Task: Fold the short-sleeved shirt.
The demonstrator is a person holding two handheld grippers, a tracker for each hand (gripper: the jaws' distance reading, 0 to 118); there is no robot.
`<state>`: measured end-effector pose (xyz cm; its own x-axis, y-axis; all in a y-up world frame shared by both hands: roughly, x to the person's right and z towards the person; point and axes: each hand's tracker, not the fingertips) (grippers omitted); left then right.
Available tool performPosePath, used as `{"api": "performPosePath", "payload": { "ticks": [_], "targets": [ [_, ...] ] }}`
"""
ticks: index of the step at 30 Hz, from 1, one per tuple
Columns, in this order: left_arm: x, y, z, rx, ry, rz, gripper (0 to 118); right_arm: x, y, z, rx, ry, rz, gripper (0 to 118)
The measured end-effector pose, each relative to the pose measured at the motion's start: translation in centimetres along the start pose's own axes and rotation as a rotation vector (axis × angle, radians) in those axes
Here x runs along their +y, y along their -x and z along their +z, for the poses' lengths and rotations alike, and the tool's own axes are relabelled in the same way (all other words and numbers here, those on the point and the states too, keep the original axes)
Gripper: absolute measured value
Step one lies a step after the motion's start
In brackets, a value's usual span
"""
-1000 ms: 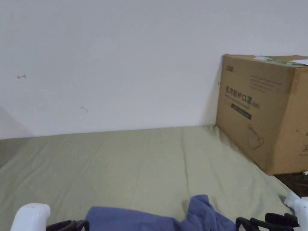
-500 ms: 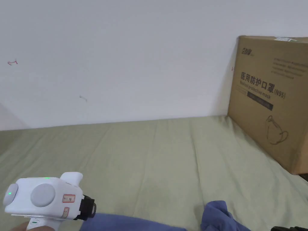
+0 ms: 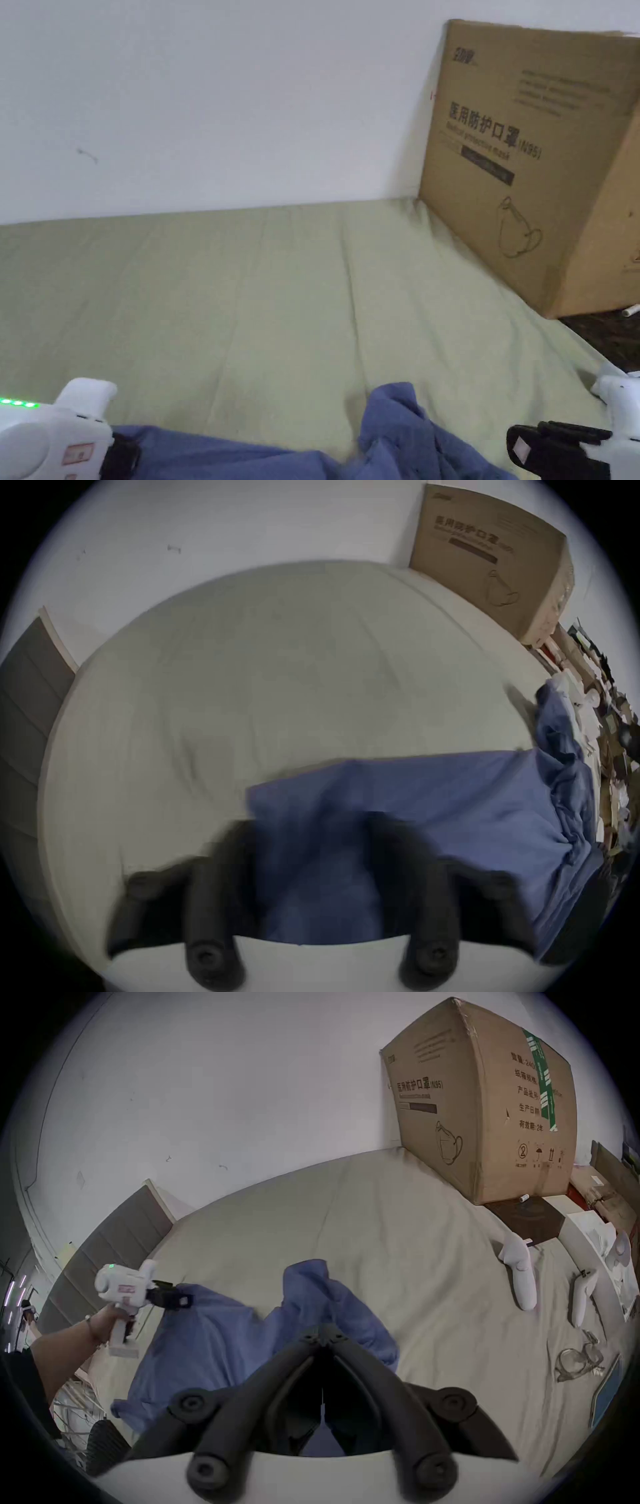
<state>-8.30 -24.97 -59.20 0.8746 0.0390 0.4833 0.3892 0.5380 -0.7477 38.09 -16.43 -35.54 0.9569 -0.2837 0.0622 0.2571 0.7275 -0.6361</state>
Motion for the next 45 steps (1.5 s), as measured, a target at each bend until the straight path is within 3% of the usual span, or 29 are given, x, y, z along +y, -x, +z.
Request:
{"api": "performPosePath", "payload": {
  "ticks": [3, 5, 7, 8, 9, 13, 15, 16, 17, 18, 19, 20, 21, 22, 24, 29, 33, 38, 45],
  "targets": [
    [-1.2, 0.8, 2.9, -0.079, -0.013, 0.063, 1, 2.1, -0.9, -3.3, 0.013, 0.088, -0.016, 3],
    [-2.3, 1.5, 4.8, -0.061, -0.017, 0.065, 1, 3.4, -1.7, -6.0, -0.017, 0.136, 0.019, 18],
    [-3.6, 2.5, 6.8, -0.025, -0.042, 0.084, 1, 4.4, -2.0, -9.0, -0.029, 0.234, 0.044, 96],
    [-4.0, 3.1, 7.9, -0.024, -0.06, 0.107, 1, 4.8, -2.4, -10.7, -0.019, 0.274, 0.035, 118],
    [-4.6, 3.6, 8.7, -0.027, -0.069, 0.134, 1, 5.2, -2.4, -12.2, -0.026, 0.258, 0.037, 116],
    [-6.4, 5.0, 10.4, -0.033, -0.065, 0.181, 1, 5.0, -3.6, -17.2, -0.141, 0.44, 0.047, 116],
    [-6.9, 5.0, 10.8, -0.026, -0.051, 0.188, 1, 4.0, -3.4, -18.7, -0.176, 0.583, 0.069, 105],
    [-7.2, 5.1, 11.0, -0.025, -0.047, 0.193, 1, 3.4, -3.1, -18.9, -0.183, 0.62, 0.103, 89],
    [-7.4, 5.1, 11.2, -0.028, -0.045, 0.199, 1, 2.9, -2.2, -18.2, -0.223, 0.585, 0.221, 82],
    [-7.6, 5.1, 11.4, -0.033, -0.042, 0.204, 1, 2.9, -1.4, -17.3, -0.216, 0.536, 0.287, 69],
    [-7.7, 5.0, 11.6, -0.033, -0.042, 0.208, 1, 3.1, -1.0, -16.8, -0.181, 0.526, 0.293, 38],
    [-7.8, 5.0, 12.0, -0.035, -0.046, 0.214, 1, 3.4, -0.5, -16.3, -0.13, 0.54, 0.251, 0],
    [-7.8, 4.9, 12.5, -0.037, -0.055, 0.223, 1, 3.6, -0.2, -15.4, -0.118, 0.529, 0.227, 0],
    [-7.7, 4.8, 13.1, -0.041, -0.066, 0.236, 1, 3.9, 0.1, -14.2, -0.181, 0.478, 0.25, 0],
    [-7.4, 4.7, 14.6, -0.053, -0.113, 0.26, 1, 5.1, 0.2, -11.6, -0.126, 0.409, 0.236, 0],
    [-6.1, 3.8, 21.3, -0.039, -0.277, 0.252, 1, 8.9, 0.3, -2.4, -0.097, 0.193, 0.16, 0],
    [-4.6, 3.3, 27.6, 0.016, -0.418, 0.223, 1, 12.2, 0.6, 4.6, -0.109, 0.058, 0.185, 0],
    [-2.5, 3.0, 34.6, 0.049, -0.54, 0.223, 1, 16.9, 1.1, 12.1, -0.064, -0.105, 0.122, 0],
    [1.1, 1.4, 40.8, 0.075, -0.66, 0.194, 1, 22.5, 3.9, 19.0, -0.042, -0.278, 0.139, 0]
  ]
}}
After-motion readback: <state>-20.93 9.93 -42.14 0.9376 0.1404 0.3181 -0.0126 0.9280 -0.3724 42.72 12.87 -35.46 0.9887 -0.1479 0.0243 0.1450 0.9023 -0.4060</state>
